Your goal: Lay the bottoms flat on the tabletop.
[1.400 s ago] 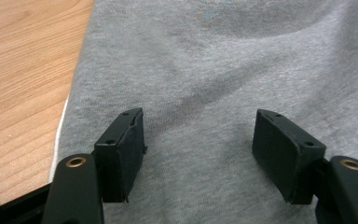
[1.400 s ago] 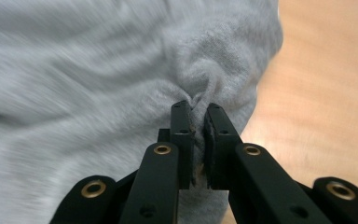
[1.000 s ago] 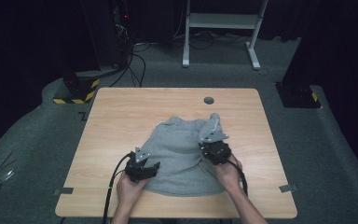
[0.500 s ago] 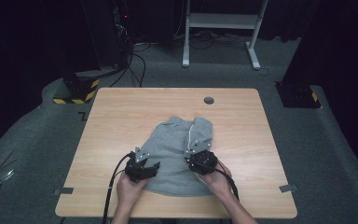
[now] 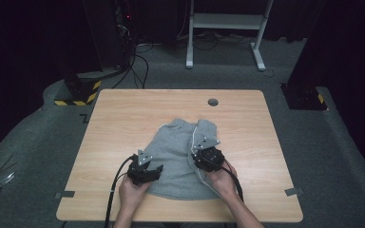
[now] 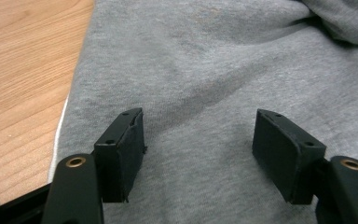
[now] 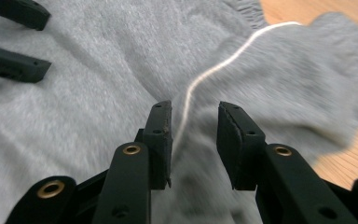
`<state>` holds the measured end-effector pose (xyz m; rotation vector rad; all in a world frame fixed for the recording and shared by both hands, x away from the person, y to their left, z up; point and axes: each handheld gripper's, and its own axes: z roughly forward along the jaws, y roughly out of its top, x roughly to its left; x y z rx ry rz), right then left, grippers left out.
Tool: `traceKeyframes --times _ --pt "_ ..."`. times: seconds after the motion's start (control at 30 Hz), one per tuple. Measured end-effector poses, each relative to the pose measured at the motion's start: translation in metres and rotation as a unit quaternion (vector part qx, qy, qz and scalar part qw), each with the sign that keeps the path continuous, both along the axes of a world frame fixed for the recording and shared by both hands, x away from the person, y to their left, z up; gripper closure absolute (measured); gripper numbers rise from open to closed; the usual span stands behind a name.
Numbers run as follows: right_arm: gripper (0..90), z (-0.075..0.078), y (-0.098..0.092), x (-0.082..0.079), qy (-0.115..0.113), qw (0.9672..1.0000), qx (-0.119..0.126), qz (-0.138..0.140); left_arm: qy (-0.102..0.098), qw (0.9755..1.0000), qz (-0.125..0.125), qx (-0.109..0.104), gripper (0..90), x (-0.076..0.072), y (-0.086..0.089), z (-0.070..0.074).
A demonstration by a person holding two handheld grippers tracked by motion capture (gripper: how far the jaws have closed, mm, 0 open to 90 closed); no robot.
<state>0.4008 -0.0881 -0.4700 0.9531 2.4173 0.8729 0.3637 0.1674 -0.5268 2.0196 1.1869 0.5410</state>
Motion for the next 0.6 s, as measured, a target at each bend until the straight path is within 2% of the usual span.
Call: traceKeyframes --times 0.13,0.23,0.3,0.43,0.6 --pt "69.9 -0.009 0.013 0.006 0.010 0.9998 -0.018 0.008 0.000 1.0000 0.000 0.000 34.1 0.000 0.000 0.000" --pt "79.1 -0.013 0.017 0.008 0.006 0.9994 -0.031 0.014 0.000 1.0000 0.000 0.000 34.1 0.000 0.000 0.000" --pt "83.2 -0.012 0.013 0.009 0.005 0.9994 -0.032 0.011 0.000 1.0000 0.000 0.000 34.1 0.000 0.000 0.000" --pt "84.3 -0.007 0.003 0.006 -0.002 0.9994 -0.034 0.010 0.000 1.0000 0.000 0.000 34.1 0.000 0.000 0.000" --pt "84.2 0.008 -0.016 -0.003 -0.030 0.9990 -0.033 0.002 -0.001 1.0000 -0.001 0.001 34.0 0.000 0.000 0.000"
